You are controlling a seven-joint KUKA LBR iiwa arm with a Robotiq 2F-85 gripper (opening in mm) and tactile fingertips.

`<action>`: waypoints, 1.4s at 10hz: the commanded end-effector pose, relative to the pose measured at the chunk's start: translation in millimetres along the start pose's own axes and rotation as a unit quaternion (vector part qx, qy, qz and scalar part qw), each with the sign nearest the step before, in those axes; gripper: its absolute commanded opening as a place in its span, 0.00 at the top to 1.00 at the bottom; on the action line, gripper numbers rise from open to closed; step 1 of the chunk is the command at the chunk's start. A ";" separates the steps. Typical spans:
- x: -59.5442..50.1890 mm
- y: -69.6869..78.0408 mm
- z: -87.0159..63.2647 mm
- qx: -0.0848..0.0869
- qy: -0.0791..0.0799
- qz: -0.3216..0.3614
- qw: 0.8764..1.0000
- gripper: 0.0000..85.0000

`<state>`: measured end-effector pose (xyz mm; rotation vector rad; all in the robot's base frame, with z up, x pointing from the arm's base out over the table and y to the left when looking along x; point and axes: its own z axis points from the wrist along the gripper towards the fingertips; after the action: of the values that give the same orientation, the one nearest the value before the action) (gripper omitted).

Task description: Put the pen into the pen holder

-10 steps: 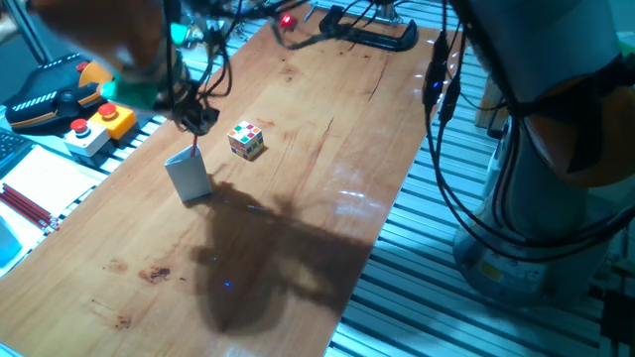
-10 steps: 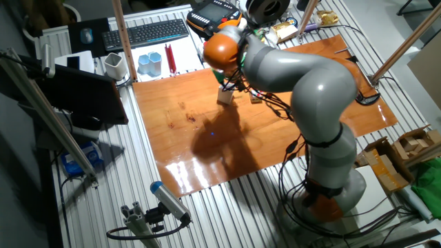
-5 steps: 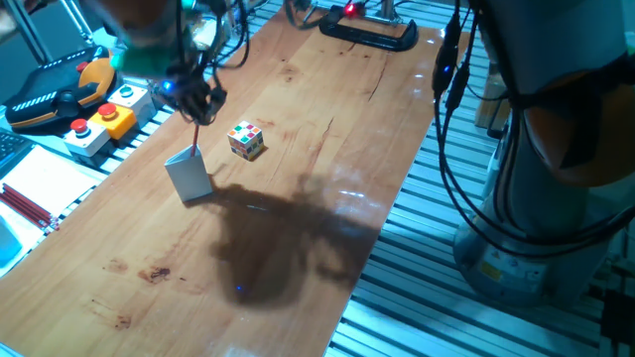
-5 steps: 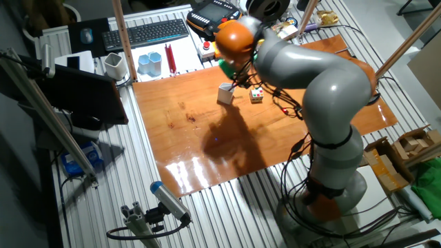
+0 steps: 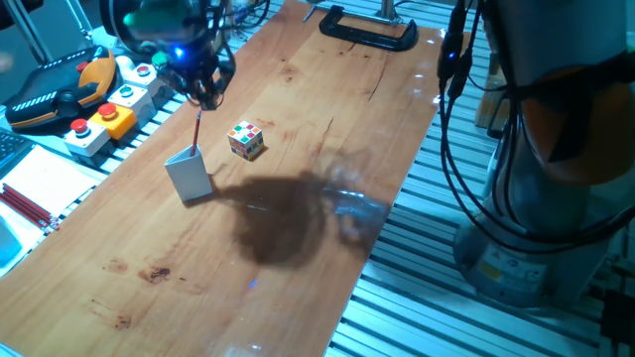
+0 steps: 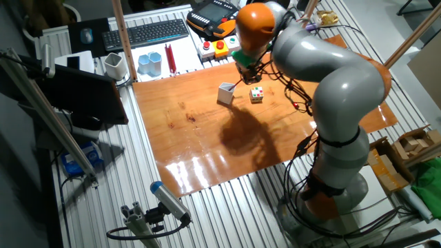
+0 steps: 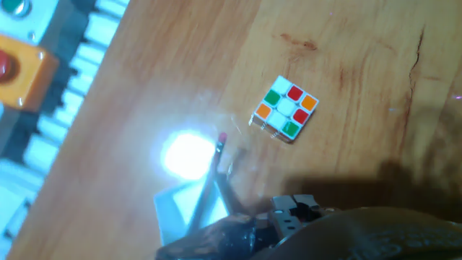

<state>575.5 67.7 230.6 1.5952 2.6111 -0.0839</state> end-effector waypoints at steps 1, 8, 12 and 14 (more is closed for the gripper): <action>-0.4 -1.9 -2.9 -0.006 0.009 -0.096 0.995 0.99; 1.1 -15.9 -14.1 -0.013 0.038 -0.220 0.975 0.99; 2.4 -20.3 -16.7 -0.016 0.048 -0.238 0.970 0.99; 0.9 -21.5 -17.4 -0.015 0.046 -0.244 0.968 0.99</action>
<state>555.2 60.0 248.0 0.9598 2.9895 0.0008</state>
